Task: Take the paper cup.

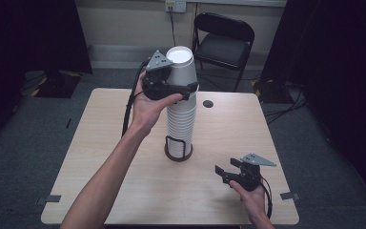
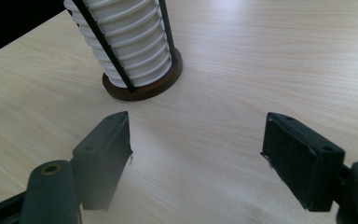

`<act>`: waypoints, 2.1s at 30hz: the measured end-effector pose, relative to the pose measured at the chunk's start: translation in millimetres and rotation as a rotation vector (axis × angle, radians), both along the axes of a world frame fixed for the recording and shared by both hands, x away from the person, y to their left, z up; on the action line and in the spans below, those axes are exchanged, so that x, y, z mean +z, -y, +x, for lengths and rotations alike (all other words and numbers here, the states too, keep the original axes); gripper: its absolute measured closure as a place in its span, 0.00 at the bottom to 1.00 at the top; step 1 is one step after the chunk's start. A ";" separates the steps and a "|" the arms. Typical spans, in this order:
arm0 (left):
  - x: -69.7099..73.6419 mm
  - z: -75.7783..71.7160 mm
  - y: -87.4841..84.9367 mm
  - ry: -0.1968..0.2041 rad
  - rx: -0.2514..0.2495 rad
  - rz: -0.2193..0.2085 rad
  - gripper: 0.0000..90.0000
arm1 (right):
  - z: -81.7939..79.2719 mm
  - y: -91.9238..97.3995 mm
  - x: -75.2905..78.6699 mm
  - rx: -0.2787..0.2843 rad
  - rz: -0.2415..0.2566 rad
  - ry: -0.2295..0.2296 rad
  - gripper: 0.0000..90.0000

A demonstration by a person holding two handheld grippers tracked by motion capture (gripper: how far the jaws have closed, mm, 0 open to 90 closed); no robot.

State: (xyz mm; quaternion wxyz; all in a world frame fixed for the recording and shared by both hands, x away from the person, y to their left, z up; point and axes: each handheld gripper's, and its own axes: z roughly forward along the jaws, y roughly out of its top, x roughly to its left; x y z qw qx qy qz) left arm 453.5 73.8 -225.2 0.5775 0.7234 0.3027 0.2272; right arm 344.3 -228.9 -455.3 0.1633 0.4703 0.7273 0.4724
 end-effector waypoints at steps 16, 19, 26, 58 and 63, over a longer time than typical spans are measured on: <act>12.3 -3.2 -3.3 0.066 0.009 -0.051 0.13 | -0.3 1.0 0.7 -0.005 0.008 0.013 0.26; 15.1 -3.6 -2.8 0.083 0.008 -0.043 0.13 | -0.1 0.3 0.4 -0.005 0.008 0.011 0.26; 23.5 -5.5 -6.8 0.132 0.019 -0.067 0.13 | 0.0 0.4 0.6 -0.005 0.007 0.017 0.26; 41.6 -14.6 -43.6 0.182 0.069 -0.235 0.13 | 0.5 -1.4 -0.1 -0.005 0.006 0.011 0.26; 39.5 -18.4 -55.4 0.142 0.079 -0.217 0.13 | -0.2 -2.9 -0.2 0.000 0.007 0.011 0.26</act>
